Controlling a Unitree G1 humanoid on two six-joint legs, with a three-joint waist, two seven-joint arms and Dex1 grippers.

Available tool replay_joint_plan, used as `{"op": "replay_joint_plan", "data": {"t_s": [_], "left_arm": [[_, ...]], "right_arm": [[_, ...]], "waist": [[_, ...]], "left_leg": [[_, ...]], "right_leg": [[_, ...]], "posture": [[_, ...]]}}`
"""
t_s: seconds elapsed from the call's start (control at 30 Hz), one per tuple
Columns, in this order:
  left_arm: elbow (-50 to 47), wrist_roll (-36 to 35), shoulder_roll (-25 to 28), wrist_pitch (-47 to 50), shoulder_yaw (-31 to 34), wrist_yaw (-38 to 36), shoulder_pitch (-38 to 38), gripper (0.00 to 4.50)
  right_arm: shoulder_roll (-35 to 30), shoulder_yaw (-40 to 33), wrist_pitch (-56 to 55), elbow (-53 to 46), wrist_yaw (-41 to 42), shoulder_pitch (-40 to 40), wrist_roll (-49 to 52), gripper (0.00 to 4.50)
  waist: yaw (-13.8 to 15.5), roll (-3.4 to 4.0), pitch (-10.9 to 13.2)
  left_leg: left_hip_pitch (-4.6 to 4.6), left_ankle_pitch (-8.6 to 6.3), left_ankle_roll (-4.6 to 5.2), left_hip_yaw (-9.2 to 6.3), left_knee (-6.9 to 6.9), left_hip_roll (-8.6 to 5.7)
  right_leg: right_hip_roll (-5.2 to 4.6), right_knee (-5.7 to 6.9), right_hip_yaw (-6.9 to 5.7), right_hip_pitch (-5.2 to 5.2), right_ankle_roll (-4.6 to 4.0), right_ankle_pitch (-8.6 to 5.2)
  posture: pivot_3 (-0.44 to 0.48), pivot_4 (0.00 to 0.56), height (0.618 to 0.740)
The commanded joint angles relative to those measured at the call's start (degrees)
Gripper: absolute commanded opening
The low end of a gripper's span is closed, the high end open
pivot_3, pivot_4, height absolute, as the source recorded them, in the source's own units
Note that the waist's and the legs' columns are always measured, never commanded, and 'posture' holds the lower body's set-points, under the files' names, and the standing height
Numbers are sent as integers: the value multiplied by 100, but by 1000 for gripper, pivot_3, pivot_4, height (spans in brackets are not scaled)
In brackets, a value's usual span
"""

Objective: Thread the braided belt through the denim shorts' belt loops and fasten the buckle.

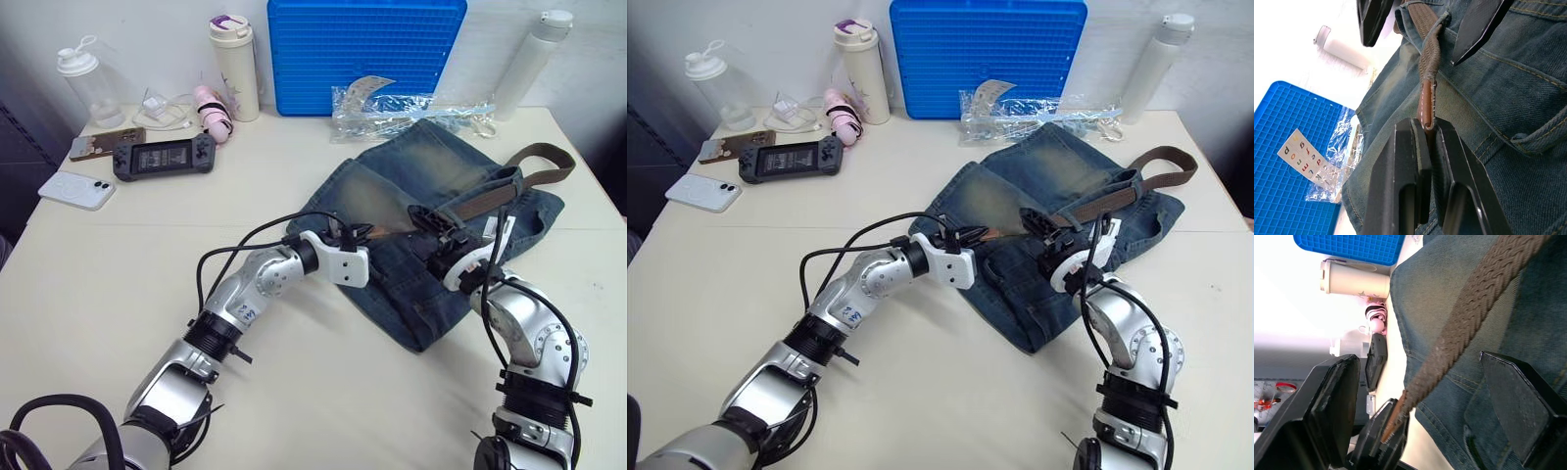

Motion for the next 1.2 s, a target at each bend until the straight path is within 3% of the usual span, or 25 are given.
{"op": "replay_joint_plan", "data": {"t_s": [0.03, 0.2, 0.3, 0.4, 0.47, 0.6, 0.67, 0.9, 1.2], "left_arm": [[-11, 12, -44, -124, -57, 39, -130, 0], [45, 50, -70, -252, -173, -33, -179, 0], [67, -217, -82, -324, -131, -190, -160, 0], [-11, -723, -91, -185, 131, -409, -10, 1109], [-162, -1435, -82, 159, 439, -834, 145, 1907], [-821, -3053, 50, 1862, 1072, -2061, 488, 3695], [-1217, -3516, 286, 2625, 1321, -2452, 664, 4454], [-1982, -4440, 884, 4417, 1583, -3152, 1170, 4454], [-2540, -4611, 1041, 4885, 1393, -3315, 1375, 4454]], "right_arm": [[-77, 112, -179, -29, 111, -111, 108, 3408], [-148, 256, -235, 188, 383, -182, -72, 965], [-193, 293, -259, 329, 597, -230, -225, 27], [-313, 335, -215, 402, 859, -247, -442, 0], [-594, 453, -163, 420, 1445, -267, -953, 0], [-1353, 842, -294, 265, 2925, -145, -2257, 0], [-1559, 953, -306, 278, 3475, -27, -2628, 0], [-1361, 1174, -423, 665, 4344, -64, -3488, 0], [-1579, 2017, -1213, 474, 5357, 92, -5387, 0]], "waist": [[1, 0, 0], [1, 0, 0], [-3, 0, 0], [-7, 0, 0], [-11, 0, 0], [-15, 3, 2], [-22, 3, 2], [-9, 3, 2], [-10, 3, 2]], "left_leg": [[0, 0, 0, 0, 0, 0], [0, 0, 0, 0, 0, 0], [-1, -1, 1, 0, 0, -1], [0, 0, 1, 1, 0, 2], [0, -1, 1, 2, 0, 1], [-2, -1, 2, 2, 1, 2], [-2, -1, 1, 2, 2, 4], [1, -1, 1, 0, 3, 3], [9, -2, -2, 1, 0, 2]], "right_leg": [[0, 0, 0, 0, 0, 0], [0, 1, 0, -1, 0, 0], [-1, 0, 1, -1, 0, 0], [0, 0, 0, -2, 0, 0], [-1, 0, 2, -2, 0, 0], [-1, -2, 1, -3, -1, -1], [0, -4, 0, -3, -2, -1], [2, -4, 0, 2, -2, -1], [4, -5, 5, 6, -3, -2]], "posture": [[0, 150, 693], [0, 150, 693], [0, 150, 693], [0, 150, 693], [0, 150, 693], [0, 150, 693], [0, 150, 693], [0, 150, 693], [0, 150, 693]]}}
